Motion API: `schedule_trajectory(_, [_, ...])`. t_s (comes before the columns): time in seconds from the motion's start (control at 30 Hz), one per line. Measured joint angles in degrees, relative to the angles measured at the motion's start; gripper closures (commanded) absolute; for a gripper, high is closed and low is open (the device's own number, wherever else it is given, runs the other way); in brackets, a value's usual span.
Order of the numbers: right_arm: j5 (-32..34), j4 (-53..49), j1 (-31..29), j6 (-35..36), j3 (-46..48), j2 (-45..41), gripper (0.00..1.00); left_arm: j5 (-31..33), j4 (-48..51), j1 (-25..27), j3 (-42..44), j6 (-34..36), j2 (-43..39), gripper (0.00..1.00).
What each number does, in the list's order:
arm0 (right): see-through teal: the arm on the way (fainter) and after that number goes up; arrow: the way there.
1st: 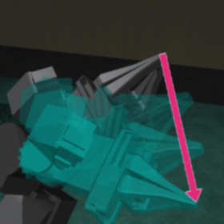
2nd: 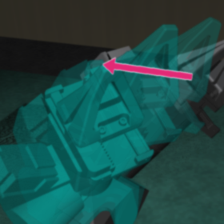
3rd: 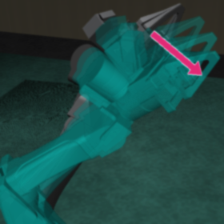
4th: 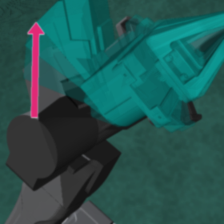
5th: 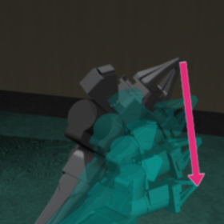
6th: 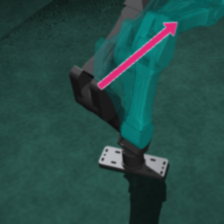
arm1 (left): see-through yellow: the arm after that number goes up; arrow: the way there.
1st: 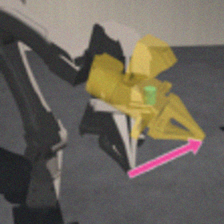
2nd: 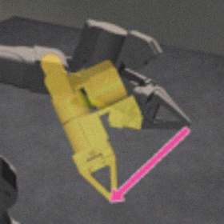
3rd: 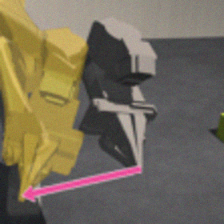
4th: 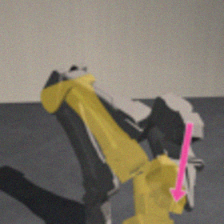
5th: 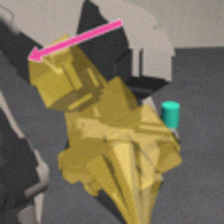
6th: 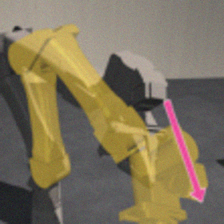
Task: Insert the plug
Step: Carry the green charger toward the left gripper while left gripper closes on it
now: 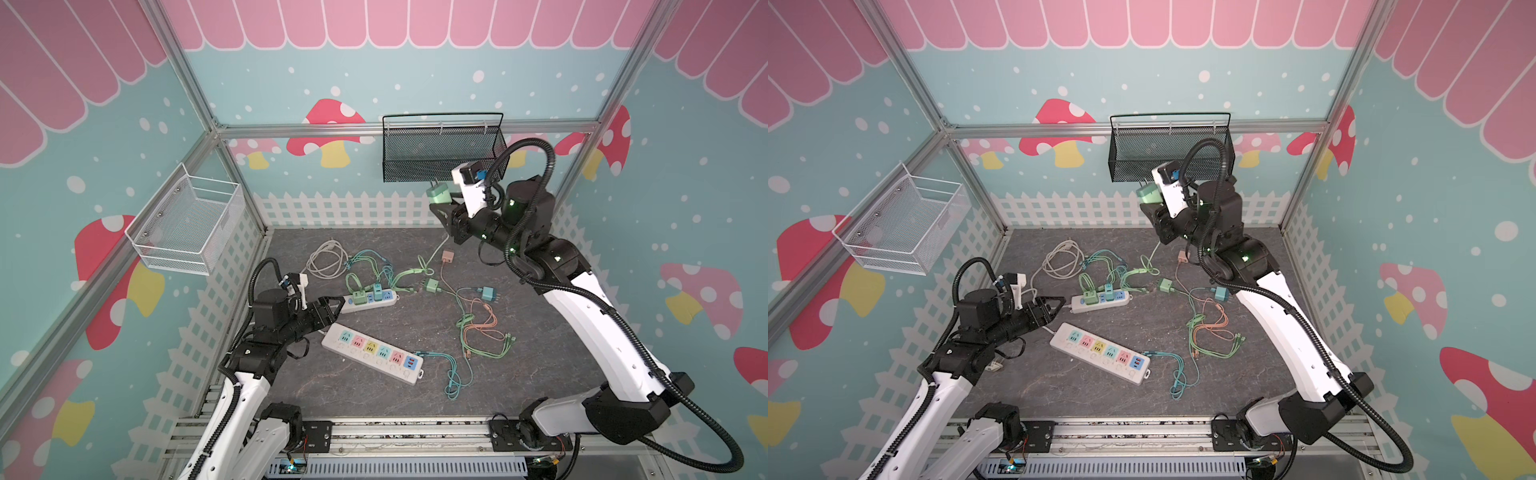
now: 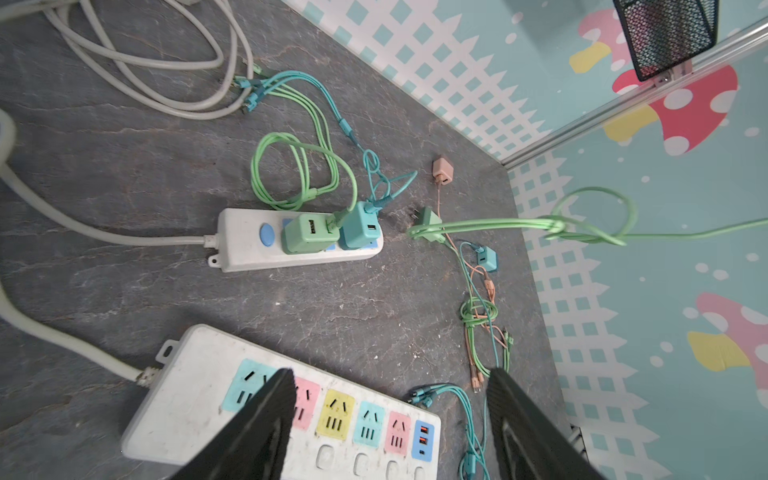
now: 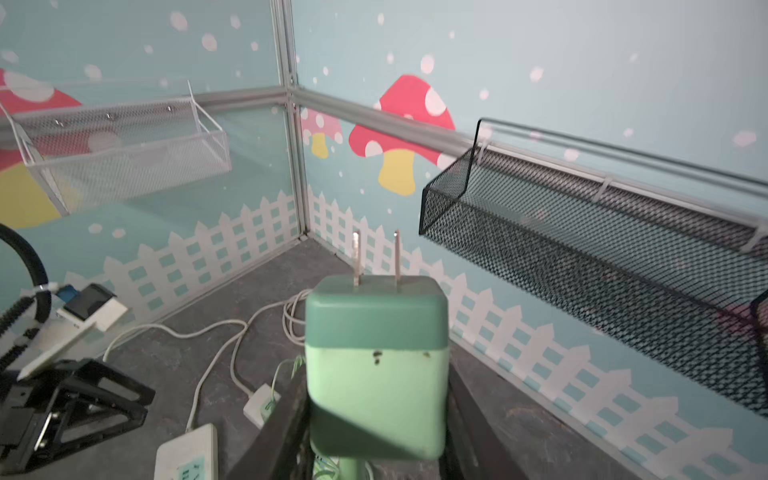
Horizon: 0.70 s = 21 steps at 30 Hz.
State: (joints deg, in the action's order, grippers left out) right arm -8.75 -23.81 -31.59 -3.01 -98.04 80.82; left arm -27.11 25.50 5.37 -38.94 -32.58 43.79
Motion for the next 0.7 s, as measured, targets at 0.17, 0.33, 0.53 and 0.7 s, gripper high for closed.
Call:
schedule_trajectory(0.17, [-2.97, -0.72, 0.04, 0.81, 9.03, 1.36, 0.75, -4.09, -0.13, 0.2, -1.64, -0.26, 0.66, 0.27])
schedule_trajectory(0.33, [-8.17, -1.46, -0.57, 3.56, 15.91, 2.29, 0.73, -7.21, -0.72, 1.49, -4.94, -1.14, 1.64, 0.27])
schedule_trajectory(0.53, [-8.83, -1.51, -5.64, 7.82, 20.22, 3.54, 0.72, -12.33, -1.73, 6.34, -9.64, -1.49, 7.39, 0.26])
schedule_trajectory(0.7, [-9.05, -1.29, -10.08, 10.58, 21.57, 4.55, 0.71, -17.22, -2.21, 9.18, -12.61, -1.49, 12.7, 0.26])
